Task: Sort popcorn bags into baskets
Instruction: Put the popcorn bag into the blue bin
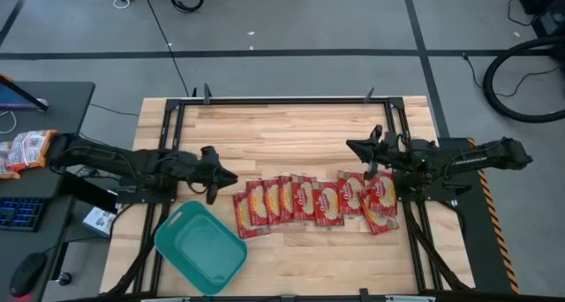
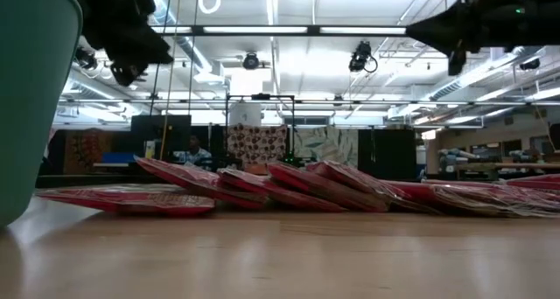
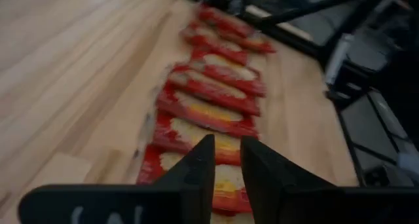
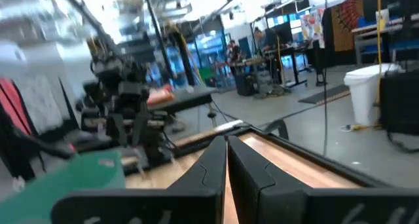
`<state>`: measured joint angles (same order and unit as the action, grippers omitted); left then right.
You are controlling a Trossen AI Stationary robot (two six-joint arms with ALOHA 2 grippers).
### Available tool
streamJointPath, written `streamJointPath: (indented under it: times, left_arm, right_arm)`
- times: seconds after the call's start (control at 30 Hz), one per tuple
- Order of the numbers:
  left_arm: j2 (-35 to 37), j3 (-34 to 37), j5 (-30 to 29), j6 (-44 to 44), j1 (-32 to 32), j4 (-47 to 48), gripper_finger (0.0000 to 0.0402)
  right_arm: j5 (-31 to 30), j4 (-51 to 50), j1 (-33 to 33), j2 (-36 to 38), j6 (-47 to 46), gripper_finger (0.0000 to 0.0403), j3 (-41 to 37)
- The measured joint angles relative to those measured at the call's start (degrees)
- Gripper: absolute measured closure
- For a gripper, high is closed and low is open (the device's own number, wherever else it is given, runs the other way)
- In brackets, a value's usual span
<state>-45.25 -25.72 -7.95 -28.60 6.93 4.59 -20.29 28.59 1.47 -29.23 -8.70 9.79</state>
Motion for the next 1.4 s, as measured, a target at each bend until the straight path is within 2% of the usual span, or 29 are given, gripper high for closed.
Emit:
streamJointPath:
  times: [0.1, 0.3, 0.5, 0.6, 0.73, 0.9, 1.03, 1.17, 1.4]
  left_arm:
    - [-3.85, -0.71, 2.54, -4.15, -3.83, 0.52, 0.0298]
    - [-13.45, -3.40, 13.54, -12.65, -10.33, 0.45, 0.0254]
    - [-23.29, -7.78, 20.80, -19.28, -12.88, 3.82, 0.0215]
    - [-27.49, -11.34, 21.60, -21.13, -12.93, 8.07, 0.0209]
    - [-32.23, -18.45, 19.68, -21.91, -11.79, 17.63, 0.0210]
    - [-37.78, -26.78, 15.16, -23.74, -8.74, 30.40, 0.0211]
    - [-41.39, -27.95, 15.07, -28.19, -5.51, 29.94, 0.0206]
    - [-44.81, -27.95, 16.61, -33.61, -2.71, 27.70, 0.0184]
    - [-48.07, -27.94, 16.84, -36.94, -2.01, 25.83, 0.0156]
  right_arm:
    - [2.18, 0.10, -0.78, -6.33, 3.45, 0.0383, 3.50]
    - [5.23, 0.19, -2.03, -20.44, 8.63, 0.0383, 9.63]
    - [5.61, 0.09, -2.18, -32.88, 8.91, 0.0383, 12.61]
    - [5.61, 0.12, -2.06, -36.66, 8.91, 0.0383, 13.05]
    - [5.61, 1.48, -1.23, -39.29, 9.19, 0.0383, 13.22]
    - [8.47, 3.29, -0.32, -39.14, 10.31, 0.0383, 13.26]
    - [8.92, 3.18, 0.57, -38.65, 12.00, 0.0383, 13.26]
    - [10.87, 3.08, 1.08, -38.67, 13.46, 0.0383, 13.26]
    - [12.74, 3.84, 1.16, -38.67, 16.16, 0.0383, 13.24]
